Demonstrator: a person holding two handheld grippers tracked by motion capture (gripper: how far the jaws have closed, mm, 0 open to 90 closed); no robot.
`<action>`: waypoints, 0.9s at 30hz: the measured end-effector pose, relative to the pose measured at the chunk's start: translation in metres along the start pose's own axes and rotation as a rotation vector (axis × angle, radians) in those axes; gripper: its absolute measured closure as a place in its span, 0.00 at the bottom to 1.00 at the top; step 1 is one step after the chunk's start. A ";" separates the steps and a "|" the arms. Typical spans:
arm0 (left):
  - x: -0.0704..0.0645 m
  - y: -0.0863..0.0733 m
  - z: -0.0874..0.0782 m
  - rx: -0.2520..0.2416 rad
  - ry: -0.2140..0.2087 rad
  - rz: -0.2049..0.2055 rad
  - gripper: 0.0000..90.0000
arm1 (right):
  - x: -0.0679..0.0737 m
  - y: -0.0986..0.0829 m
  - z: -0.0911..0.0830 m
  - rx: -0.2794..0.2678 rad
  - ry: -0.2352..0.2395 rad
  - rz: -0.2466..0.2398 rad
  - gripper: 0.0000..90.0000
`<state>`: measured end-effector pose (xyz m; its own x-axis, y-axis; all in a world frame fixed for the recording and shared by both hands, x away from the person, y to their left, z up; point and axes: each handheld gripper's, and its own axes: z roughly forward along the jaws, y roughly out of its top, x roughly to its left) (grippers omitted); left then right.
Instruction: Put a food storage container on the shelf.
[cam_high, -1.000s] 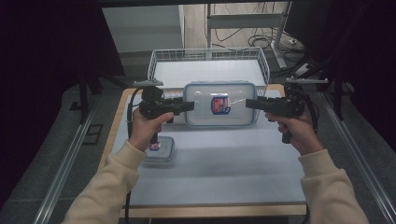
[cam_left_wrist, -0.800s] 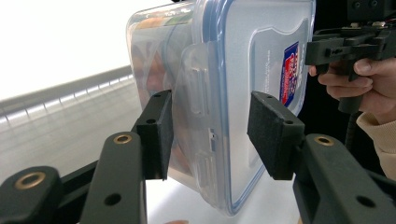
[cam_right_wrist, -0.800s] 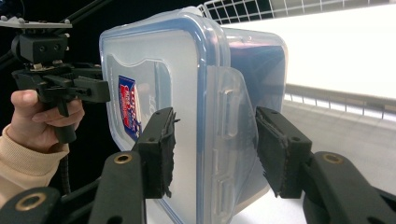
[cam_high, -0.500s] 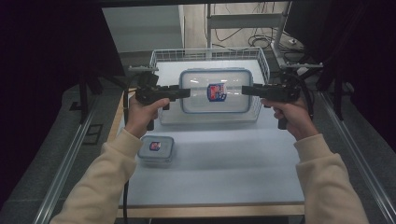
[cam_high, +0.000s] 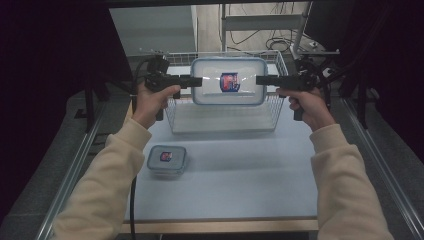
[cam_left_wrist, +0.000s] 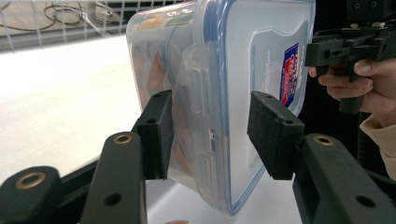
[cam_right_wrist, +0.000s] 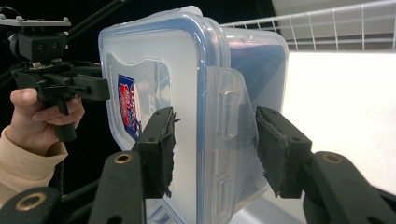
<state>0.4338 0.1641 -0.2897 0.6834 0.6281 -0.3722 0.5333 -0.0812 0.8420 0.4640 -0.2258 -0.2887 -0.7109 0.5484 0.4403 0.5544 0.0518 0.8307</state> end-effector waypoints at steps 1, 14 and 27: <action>0.004 0.003 0.001 0.002 -0.002 -0.004 0.58 | -0.001 0.003 0.002 0.002 -0.001 0.004 0.55; 0.042 0.018 0.025 0.017 -0.007 -0.071 0.58 | -0.037 0.029 0.031 0.032 -0.009 0.071 0.54; 0.065 0.024 0.042 0.007 -0.016 -0.178 0.57 | -0.057 0.036 0.046 0.018 -0.031 0.161 0.53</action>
<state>0.5117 0.1707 -0.3096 0.5856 0.6207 -0.5213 0.6499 0.0249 0.7596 0.5444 -0.2169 -0.2992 -0.5987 0.5764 0.5562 0.6677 -0.0244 0.7440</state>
